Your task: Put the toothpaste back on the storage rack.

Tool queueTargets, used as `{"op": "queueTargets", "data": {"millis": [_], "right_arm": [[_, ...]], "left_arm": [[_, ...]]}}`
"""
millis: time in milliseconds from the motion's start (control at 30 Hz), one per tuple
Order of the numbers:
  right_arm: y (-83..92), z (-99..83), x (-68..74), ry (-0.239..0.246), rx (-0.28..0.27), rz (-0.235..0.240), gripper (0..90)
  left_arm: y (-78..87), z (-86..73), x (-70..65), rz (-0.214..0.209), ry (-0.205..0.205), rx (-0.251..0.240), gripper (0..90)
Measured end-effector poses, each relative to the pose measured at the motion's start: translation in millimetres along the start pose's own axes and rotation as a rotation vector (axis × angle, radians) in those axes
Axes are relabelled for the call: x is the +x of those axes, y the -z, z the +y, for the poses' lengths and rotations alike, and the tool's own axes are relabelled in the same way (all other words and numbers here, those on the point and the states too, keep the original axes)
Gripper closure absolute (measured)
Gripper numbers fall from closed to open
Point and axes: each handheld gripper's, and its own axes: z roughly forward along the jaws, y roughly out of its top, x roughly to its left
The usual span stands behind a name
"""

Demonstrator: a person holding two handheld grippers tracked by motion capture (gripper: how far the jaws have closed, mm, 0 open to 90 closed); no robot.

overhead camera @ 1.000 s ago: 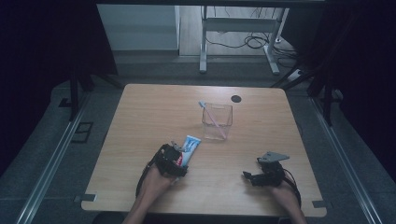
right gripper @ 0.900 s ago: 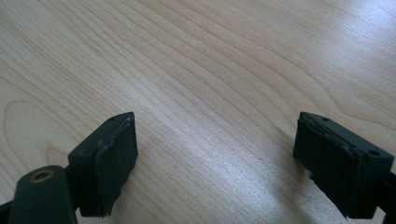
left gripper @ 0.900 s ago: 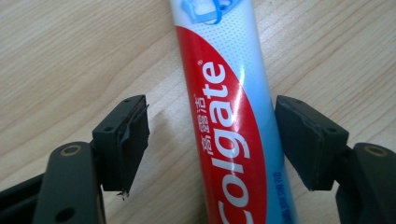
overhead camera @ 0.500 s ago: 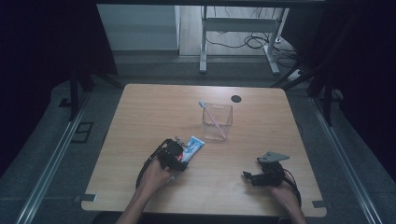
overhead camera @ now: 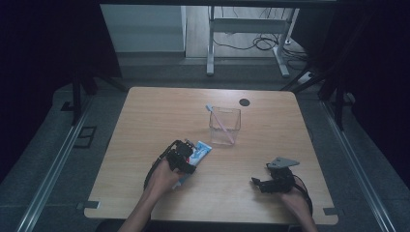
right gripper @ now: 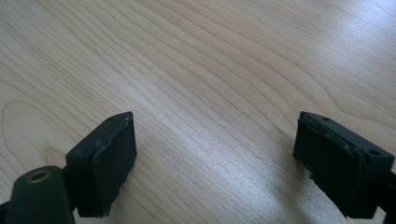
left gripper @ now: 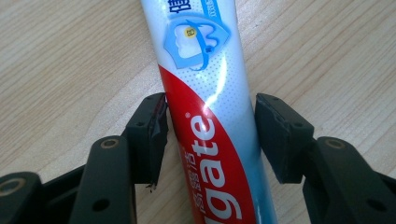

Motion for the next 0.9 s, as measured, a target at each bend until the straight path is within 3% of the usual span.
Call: {"op": "queueTargets", "data": {"millis": [300,333,600,900], "right_arm": [[-2.6,1.5,0.6,-0.021,0.017,-0.022,5.6],[-2.8,1.6,1.0,-0.02,0.019,-0.025,5.3],[-2.8,1.7,1.1,-0.021,0.019,-0.024,5.1],[-2.9,1.7,0.9,-0.021,0.018,-0.022,5.2]], "left_arm": [[-1.8,10.4,3.1,-0.02,0.0,0.074,45.8],[-1.6,11.2,3.3,-0.025,0.004,0.079,49.0],[3.7,9.8,4.0,-0.032,-0.005,0.052,68.3],[7.1,6.3,4.3,-0.015,-0.027,0.019,73.0]]}}
